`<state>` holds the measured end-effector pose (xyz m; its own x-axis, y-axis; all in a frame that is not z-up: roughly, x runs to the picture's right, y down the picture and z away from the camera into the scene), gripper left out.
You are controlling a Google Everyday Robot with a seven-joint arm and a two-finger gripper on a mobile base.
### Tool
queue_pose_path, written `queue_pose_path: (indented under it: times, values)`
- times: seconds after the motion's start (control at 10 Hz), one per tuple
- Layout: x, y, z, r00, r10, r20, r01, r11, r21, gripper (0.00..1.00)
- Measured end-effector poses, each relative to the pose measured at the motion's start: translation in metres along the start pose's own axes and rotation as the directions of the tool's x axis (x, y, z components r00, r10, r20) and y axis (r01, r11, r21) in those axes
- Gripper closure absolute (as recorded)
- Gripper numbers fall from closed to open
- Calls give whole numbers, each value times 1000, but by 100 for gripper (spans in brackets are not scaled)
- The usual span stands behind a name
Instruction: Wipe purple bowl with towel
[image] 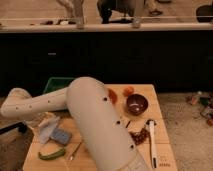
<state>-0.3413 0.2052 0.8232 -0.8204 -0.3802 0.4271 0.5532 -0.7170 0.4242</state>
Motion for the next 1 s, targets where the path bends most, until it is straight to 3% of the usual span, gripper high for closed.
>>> queue_pose_path:
  times: [0.2,0.6,1.0]
  values:
    - [-2,5,19,999,-12,41,11,1000,6,20]
    - [-4,10,43,996,-20,84,13,997,76,22]
    - [-4,5,39,996,-27,86,19,996,88,64]
